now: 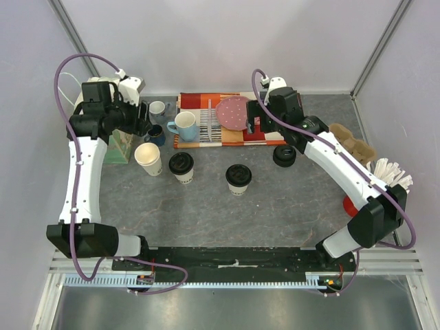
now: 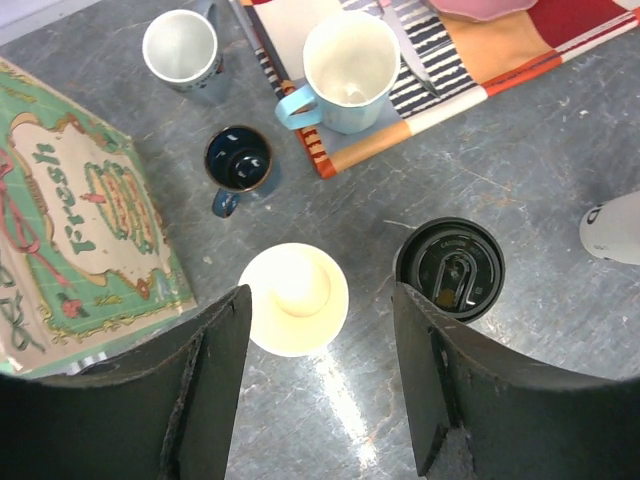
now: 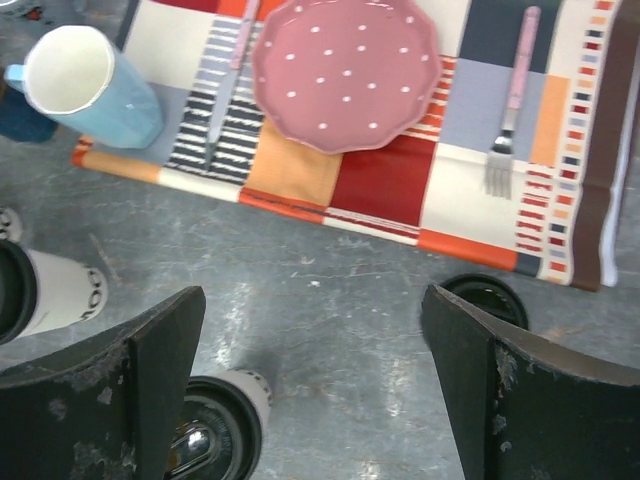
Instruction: Pack the takeout coffee
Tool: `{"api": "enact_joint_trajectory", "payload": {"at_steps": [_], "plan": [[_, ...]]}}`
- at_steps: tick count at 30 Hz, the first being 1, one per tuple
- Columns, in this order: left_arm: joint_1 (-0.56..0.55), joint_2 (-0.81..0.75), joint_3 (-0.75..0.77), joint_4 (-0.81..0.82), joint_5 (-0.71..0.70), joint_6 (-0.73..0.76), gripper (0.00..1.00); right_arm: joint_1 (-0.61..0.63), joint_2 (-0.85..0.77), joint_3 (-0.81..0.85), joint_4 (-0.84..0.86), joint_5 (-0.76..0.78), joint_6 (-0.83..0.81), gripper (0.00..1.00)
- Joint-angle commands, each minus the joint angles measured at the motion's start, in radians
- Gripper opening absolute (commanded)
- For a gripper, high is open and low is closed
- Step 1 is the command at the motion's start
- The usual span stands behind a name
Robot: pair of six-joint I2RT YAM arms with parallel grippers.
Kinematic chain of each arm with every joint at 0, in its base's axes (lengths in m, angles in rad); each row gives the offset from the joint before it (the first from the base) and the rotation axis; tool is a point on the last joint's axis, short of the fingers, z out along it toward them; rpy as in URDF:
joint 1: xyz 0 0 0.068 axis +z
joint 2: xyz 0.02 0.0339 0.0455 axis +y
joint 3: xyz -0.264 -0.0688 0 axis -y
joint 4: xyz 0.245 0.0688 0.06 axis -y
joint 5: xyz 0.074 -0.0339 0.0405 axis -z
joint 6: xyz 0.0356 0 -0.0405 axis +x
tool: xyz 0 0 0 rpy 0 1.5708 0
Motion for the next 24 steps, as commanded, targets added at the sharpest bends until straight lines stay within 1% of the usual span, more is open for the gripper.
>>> {"api": "enact_joint_trajectory", "payload": {"at_steps": [1, 4, 6, 8, 11, 12, 13, 15, 16, 18, 19, 21, 22, 24], "plan": [[0.002, 0.018, 0.050, -0.038, -0.067, -0.038, 0.65, -0.043, -0.013, 0.008, -0.013, 0.120, -0.055, 0.98], [0.000, 0.024, 0.044, -0.041, -0.060, -0.046, 0.66, -0.109, 0.023, 0.025, -0.052, 0.199, -0.061, 0.98], [0.002, 0.035, 0.042, -0.050, -0.065, -0.044, 0.65, -0.154, 0.054, 0.051, -0.081, 0.282, -0.061, 0.98], [0.002, 0.044, 0.052, -0.058, -0.088, -0.035, 0.65, -0.189, 0.086, 0.070, -0.113, 0.272, -0.063, 0.98], [0.000, 0.053, 0.090, -0.088, -0.103, -0.017, 0.65, -0.214, 0.108, 0.071, -0.104, 0.287, -0.094, 0.96], [0.000, 0.058, 0.110, -0.096, -0.102, -0.015, 0.65, -0.236, 0.117, 0.073, -0.098, 0.310, -0.126, 0.93], [0.002, 0.065, 0.116, -0.105, -0.100, -0.011, 0.65, -0.250, 0.154, 0.076, -0.096, 0.384, -0.146, 0.82], [0.002, 0.068, 0.122, -0.108, -0.090, -0.014, 0.65, -0.287, 0.207, 0.110, -0.106, 0.451, -0.202, 0.70], [0.000, 0.071, 0.121, -0.105, -0.085, -0.017, 0.65, -0.298, 0.267, 0.126, -0.133, 0.477, -0.272, 0.59], [0.002, 0.081, 0.116, -0.107, -0.079, -0.021, 0.65, -0.330, 0.318, 0.166, -0.164, 0.473, -0.333, 0.52], [0.000, 0.085, 0.113, -0.107, -0.076, -0.018, 0.64, -0.342, 0.358, 0.174, -0.190, 0.445, -0.383, 0.49], [0.002, 0.093, 0.114, -0.107, -0.077, -0.015, 0.64, -0.384, 0.398, 0.176, -0.193, 0.395, -0.429, 0.45], [0.000, 0.098, 0.116, -0.108, -0.082, -0.015, 0.64, -0.416, 0.410, 0.176, -0.198, 0.334, -0.434, 0.45], [0.002, 0.102, 0.121, -0.107, -0.082, -0.012, 0.64, -0.447, 0.438, 0.179, -0.205, 0.290, -0.439, 0.46]]}}
